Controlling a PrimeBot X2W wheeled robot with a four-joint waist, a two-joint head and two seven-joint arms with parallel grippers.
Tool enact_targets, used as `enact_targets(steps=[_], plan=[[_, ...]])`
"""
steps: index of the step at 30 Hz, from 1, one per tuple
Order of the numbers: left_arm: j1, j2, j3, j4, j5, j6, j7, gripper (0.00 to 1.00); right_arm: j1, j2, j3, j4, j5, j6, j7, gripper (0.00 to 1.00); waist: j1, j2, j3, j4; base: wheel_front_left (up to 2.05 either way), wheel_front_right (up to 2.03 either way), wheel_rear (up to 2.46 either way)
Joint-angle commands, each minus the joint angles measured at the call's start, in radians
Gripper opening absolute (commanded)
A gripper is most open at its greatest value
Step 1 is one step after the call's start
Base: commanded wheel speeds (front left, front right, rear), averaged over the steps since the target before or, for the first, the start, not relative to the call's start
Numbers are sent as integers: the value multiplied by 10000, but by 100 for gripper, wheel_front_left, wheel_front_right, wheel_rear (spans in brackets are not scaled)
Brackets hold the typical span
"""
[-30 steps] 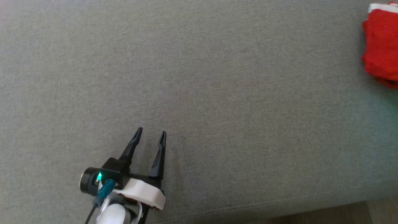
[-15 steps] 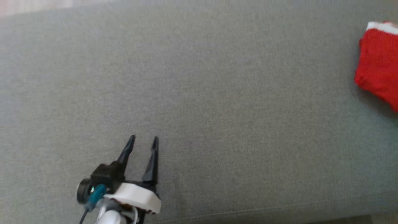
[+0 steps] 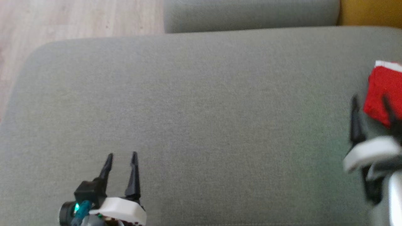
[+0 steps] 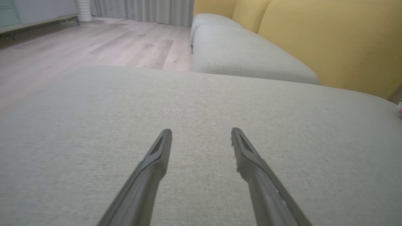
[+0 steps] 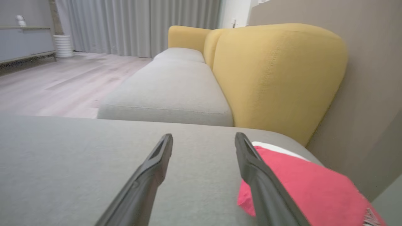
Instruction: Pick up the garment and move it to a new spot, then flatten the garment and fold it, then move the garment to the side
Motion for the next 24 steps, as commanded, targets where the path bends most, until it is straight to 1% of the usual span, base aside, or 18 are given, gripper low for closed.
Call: enact_targets(steps=[1, 4, 6, 9, 15, 22, 23, 24], plan=[[-97, -15, 489, -309, 113, 42, -53, 100, 315, 167, 360, -606, 23, -7, -346, 100, 0, 0, -315, 228, 0, 0, 0], [113, -15, 692, -273, 208, 39, -53, 100, 1240, 518, 833, -632, 289, -7, -979, 100, 0, 0, -602, 304, 0, 0, 0], [231, -15, 781, -252, 264, 28, -53, 100, 1710, 612, 1299, -449, 296, -7, -1504, 100, 0, 0, -729, 340, 0, 0, 0], [294, -15, 851, -237, 309, -28, -53, 100, 2224, 698, 1652, -59, 494, -7, -2054, 100, 0, 0, -829, 380, 0, 0, 0], [340, -15, 944, -295, 378, -146, -53, 100, 2573, 725, 1890, 542, 947, -7, -2576, 100, 0, 0, -977, 270, 0, 0, 0], [402, -15, 904, -334, 485, -162, -53, 100, 2517, 728, 1995, 859, 887, -7, -2721, 100, 0, 0, -1062, 94, 0, 0, 0], [744, 8, 549, 30, 395, -177, 1, 0, 2858, 807, 1718, 1137, 921, 0, -2602, 0, 0, 0, -1058, 98, 0, 0, 0], [753, 6, 534, 85, 383, -181, 1, 0, 2856, 809, 1727, 1211, 925, 2, -2597, 0, 0, 0, -1063, 86, 0, 0, 0]])
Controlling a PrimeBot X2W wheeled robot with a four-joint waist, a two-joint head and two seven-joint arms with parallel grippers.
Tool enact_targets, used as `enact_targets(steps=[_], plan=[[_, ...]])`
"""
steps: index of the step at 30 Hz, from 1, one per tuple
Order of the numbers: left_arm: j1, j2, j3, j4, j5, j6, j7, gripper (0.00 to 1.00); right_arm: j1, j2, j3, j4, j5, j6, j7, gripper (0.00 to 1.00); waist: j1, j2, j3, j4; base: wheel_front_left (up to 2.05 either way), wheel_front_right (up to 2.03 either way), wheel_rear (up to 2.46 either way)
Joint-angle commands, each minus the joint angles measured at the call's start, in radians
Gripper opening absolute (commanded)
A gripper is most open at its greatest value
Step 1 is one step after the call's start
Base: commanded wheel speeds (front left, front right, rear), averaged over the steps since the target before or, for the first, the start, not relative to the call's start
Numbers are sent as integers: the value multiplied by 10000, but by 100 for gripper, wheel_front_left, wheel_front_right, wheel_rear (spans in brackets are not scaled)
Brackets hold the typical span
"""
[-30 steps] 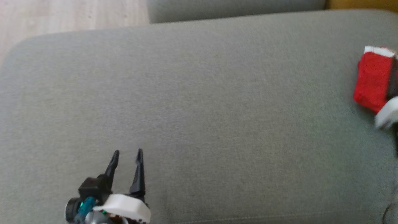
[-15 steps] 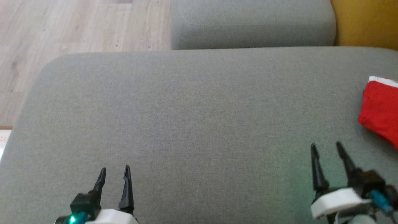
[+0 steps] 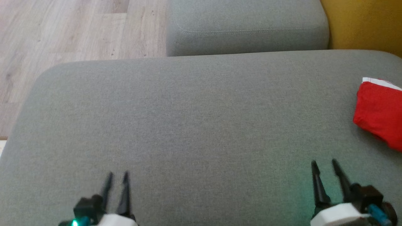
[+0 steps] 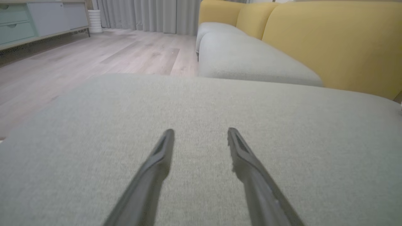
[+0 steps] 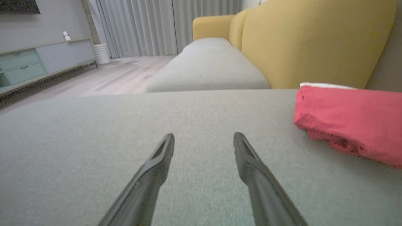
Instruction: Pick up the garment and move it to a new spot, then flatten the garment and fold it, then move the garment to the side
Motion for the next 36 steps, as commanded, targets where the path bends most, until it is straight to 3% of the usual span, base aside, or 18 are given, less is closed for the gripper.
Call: enact_targets(steps=[1, 36], plan=[[42, -4, -56, 213, 0, 0, 12, 0, 31, 2, 0, 219, 0, 0, 10, 0, 1, 0, -2, -2, 0, 0, 0], [-683, 160, 497, 329, -4111, -569, 828, 0, -526, -20, -225, 11, 4226, -2, 991, 0, 1, 0, 99, -140, 0, 0, 0]])
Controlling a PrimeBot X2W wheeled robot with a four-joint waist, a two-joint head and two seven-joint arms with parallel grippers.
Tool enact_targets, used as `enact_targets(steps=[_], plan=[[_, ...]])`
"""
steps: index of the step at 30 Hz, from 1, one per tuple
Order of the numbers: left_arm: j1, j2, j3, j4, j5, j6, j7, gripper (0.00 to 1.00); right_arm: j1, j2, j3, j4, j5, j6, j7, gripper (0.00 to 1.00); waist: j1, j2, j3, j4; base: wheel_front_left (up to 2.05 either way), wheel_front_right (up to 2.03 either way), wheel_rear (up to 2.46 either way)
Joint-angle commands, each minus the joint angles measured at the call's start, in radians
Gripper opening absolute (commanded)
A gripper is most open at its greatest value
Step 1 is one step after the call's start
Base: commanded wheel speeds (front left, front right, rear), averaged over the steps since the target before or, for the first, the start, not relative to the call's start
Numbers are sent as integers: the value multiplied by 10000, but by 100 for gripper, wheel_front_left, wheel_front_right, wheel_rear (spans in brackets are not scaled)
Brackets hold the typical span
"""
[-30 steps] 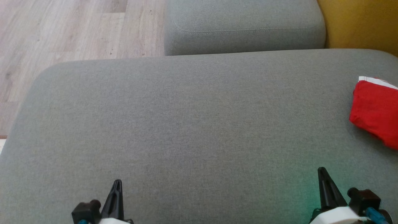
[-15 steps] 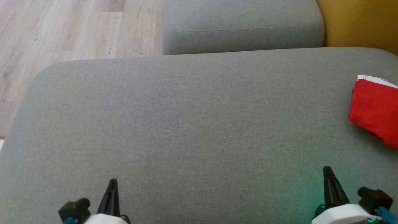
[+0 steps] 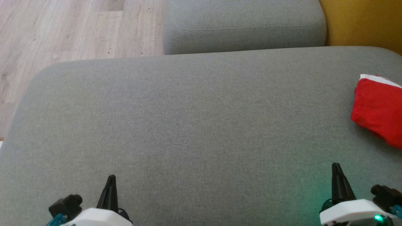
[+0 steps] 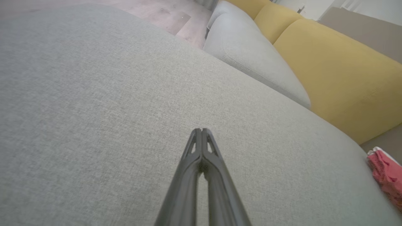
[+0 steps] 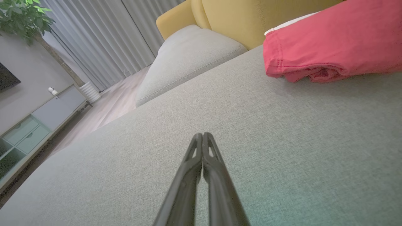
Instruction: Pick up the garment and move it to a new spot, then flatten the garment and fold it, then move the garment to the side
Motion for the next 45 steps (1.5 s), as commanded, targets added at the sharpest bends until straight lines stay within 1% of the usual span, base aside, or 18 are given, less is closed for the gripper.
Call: enact_targets(steps=[1, 15, 16, 45], plan=[[-513, 119, 259, -301, -288, -97, 50, 0, -495, -29, -38, -352, 326, -2, 84, 0, 0, 0, 4, -5, 0, 0, 0], [-824, 155, 553, -276, -2061, -348, 449, 0, -739, -38, -135, -446, 2194, -3, 515, 0, 0, 0, 49, -66, 0, 0, 0], [-824, 155, 553, -276, -2061, -348, 449, 0, -739, -38, -135, -446, 2194, -3, 515, 0, 0, 0, 49, -66, 0, 0, 0], [-1439, 183, 1179, -197, -5438, -834, 1267, 0, -1213, -57, -322, -624, 5802, -5, 1348, 0, 0, 0, 135, -185, 0, 0, 0]])
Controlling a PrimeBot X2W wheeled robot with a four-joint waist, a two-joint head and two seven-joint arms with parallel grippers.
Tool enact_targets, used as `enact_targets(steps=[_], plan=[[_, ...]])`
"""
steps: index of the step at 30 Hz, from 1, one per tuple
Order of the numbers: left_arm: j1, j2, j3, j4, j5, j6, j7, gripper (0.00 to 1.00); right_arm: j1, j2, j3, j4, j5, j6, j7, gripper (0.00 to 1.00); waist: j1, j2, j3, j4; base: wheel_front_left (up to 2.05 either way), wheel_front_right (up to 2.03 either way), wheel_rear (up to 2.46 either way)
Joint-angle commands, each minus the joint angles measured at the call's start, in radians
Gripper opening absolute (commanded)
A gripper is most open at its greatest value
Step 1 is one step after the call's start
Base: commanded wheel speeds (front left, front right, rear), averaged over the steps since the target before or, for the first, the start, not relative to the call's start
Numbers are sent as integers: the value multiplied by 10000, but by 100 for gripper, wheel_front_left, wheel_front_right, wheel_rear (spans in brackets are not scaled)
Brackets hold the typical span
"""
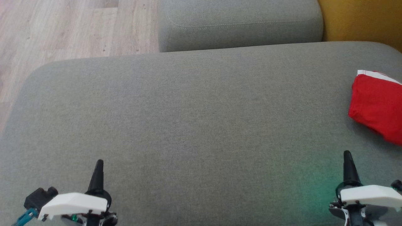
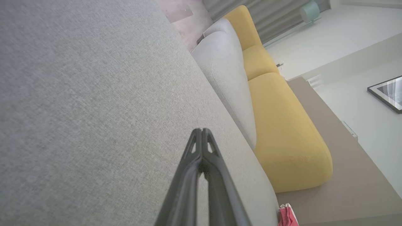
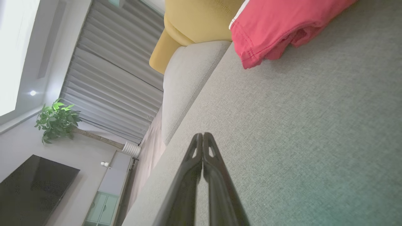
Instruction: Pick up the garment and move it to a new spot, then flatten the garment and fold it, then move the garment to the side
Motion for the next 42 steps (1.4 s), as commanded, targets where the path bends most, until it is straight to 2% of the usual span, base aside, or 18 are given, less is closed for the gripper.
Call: enact_targets(steps=[1, 42], plan=[[-594, 149, 289, -290, -324, -98, 74, 0, -579, -58, 82, -381, 377, -5, 69, 0, 0, 0, 5, -6, 0, 0, 0], [-1452, 130, 1232, -171, -4911, -767, 1268, 0, -1232, -84, -176, -627, 5352, -7, 1217, 0, 0, 0, 123, -170, 0, 0, 0]])
